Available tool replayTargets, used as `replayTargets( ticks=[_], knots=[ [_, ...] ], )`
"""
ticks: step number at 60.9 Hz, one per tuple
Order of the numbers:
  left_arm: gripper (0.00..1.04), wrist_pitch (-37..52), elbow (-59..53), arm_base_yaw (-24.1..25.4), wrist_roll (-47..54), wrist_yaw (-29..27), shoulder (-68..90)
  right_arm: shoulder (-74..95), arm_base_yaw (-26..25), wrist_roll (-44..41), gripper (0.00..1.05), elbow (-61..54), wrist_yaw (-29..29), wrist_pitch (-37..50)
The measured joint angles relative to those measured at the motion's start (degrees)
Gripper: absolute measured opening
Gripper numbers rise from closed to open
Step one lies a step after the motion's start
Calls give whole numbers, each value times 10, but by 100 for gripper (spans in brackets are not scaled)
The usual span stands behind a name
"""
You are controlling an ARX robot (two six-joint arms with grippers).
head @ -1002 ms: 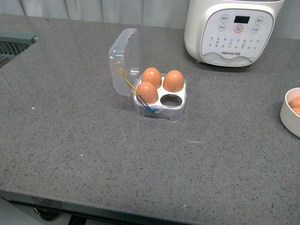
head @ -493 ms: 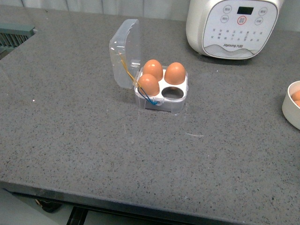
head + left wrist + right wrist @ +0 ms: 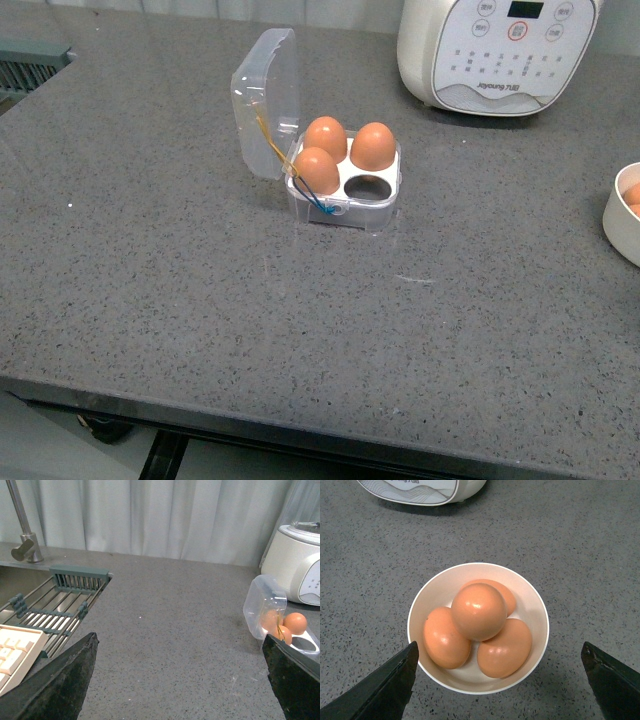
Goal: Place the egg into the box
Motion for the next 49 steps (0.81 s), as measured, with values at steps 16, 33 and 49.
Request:
replayTargets(
  ticks=[16, 33, 49],
  knots=[
    [98, 0, 0, 0, 0, 0, 0, 66, 19, 0, 95, 25, 6, 29],
    [98, 0, 0, 0, 0, 0, 0, 120, 31, 1, 95, 52, 10, 53],
    [98, 0, 0, 0, 0, 0, 0, 149, 38, 7, 95, 70, 8, 59]
  ],
)
